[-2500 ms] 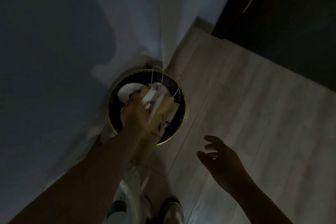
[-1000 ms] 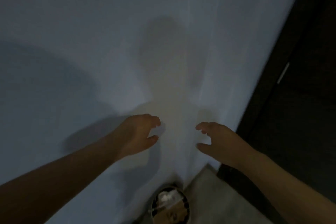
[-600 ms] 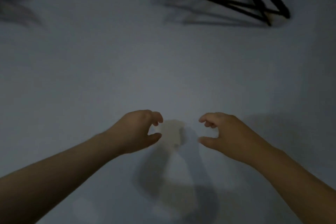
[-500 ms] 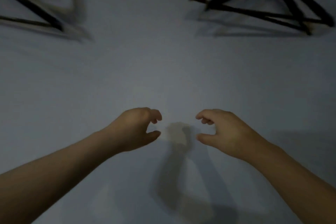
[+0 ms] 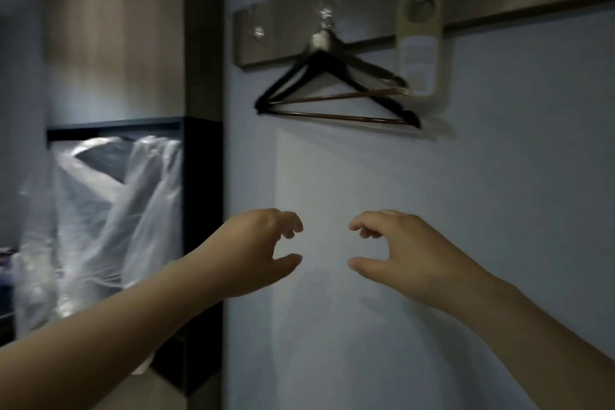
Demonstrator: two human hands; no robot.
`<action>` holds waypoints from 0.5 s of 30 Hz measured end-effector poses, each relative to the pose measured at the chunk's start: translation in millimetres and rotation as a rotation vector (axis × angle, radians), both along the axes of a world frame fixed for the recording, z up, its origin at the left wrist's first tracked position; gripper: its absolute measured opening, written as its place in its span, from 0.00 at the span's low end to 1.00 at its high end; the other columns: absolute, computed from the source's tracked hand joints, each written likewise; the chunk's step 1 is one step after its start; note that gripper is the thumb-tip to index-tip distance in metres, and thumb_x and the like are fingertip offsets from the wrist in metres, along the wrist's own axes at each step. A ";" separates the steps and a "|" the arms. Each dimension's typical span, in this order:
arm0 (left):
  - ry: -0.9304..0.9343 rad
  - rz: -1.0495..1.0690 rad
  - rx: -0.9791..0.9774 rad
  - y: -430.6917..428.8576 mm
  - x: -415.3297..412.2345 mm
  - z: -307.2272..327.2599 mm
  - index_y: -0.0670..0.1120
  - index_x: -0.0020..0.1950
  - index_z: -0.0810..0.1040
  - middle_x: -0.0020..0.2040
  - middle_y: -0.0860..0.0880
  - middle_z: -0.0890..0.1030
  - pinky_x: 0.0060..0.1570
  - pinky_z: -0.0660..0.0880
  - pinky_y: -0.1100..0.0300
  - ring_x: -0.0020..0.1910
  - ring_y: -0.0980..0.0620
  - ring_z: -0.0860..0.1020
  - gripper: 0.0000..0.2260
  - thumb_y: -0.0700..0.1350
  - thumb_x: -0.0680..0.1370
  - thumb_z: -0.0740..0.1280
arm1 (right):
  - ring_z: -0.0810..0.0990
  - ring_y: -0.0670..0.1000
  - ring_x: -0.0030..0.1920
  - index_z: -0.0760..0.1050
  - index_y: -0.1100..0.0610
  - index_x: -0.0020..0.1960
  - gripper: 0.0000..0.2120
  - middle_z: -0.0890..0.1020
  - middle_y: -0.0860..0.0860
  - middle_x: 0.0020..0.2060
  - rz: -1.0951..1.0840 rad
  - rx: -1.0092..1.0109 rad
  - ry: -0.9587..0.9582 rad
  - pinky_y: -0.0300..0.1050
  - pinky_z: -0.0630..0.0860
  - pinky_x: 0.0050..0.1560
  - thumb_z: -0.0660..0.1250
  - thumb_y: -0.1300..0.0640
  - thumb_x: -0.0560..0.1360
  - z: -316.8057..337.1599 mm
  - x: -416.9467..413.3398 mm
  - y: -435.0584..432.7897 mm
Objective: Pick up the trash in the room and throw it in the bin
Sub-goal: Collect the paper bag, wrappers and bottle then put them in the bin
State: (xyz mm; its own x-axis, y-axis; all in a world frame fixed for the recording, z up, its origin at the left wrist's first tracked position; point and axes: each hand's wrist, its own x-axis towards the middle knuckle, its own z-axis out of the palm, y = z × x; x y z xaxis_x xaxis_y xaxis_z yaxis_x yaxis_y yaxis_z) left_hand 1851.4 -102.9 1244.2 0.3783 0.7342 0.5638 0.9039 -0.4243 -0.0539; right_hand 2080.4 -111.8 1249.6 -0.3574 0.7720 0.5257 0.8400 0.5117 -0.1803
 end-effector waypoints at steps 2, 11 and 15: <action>-0.006 0.052 0.003 -7.1 -45.0 2.5 0.55 0.63 0.73 0.56 0.59 0.78 0.52 0.73 0.66 0.53 0.59 0.77 0.18 0.56 0.75 0.66 | 0.73 0.41 0.57 0.70 0.43 0.65 0.21 0.74 0.39 0.57 0.054 0.020 -0.002 0.39 0.71 0.58 0.68 0.43 0.73 2.5 -43.8 4.7; -0.039 0.288 0.014 -49.5 -226.5 -7.7 0.56 0.62 0.73 0.56 0.59 0.78 0.51 0.74 0.63 0.52 0.59 0.77 0.18 0.57 0.74 0.67 | 0.73 0.41 0.59 0.69 0.43 0.67 0.23 0.74 0.40 0.58 0.314 0.016 -0.016 0.38 0.72 0.58 0.67 0.43 0.73 2.0 -229.3 21.7; -0.065 0.411 -0.005 -62.9 -298.1 -19.4 0.56 0.62 0.73 0.56 0.59 0.77 0.52 0.72 0.67 0.53 0.60 0.76 0.17 0.56 0.74 0.68 | 0.74 0.42 0.60 0.70 0.47 0.67 0.24 0.75 0.43 0.59 0.451 0.009 -0.072 0.38 0.71 0.60 0.69 0.44 0.73 -4.1 -315.7 35.8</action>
State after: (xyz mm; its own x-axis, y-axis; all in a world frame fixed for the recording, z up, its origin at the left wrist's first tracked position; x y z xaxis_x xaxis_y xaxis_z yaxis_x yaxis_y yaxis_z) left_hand 1553.2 -165.7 1224.9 0.0169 0.8193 0.5731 0.9996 -0.0272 0.0095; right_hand 1764.8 -76.0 1245.5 -0.6925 0.5264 0.4932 0.5431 0.8305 -0.1237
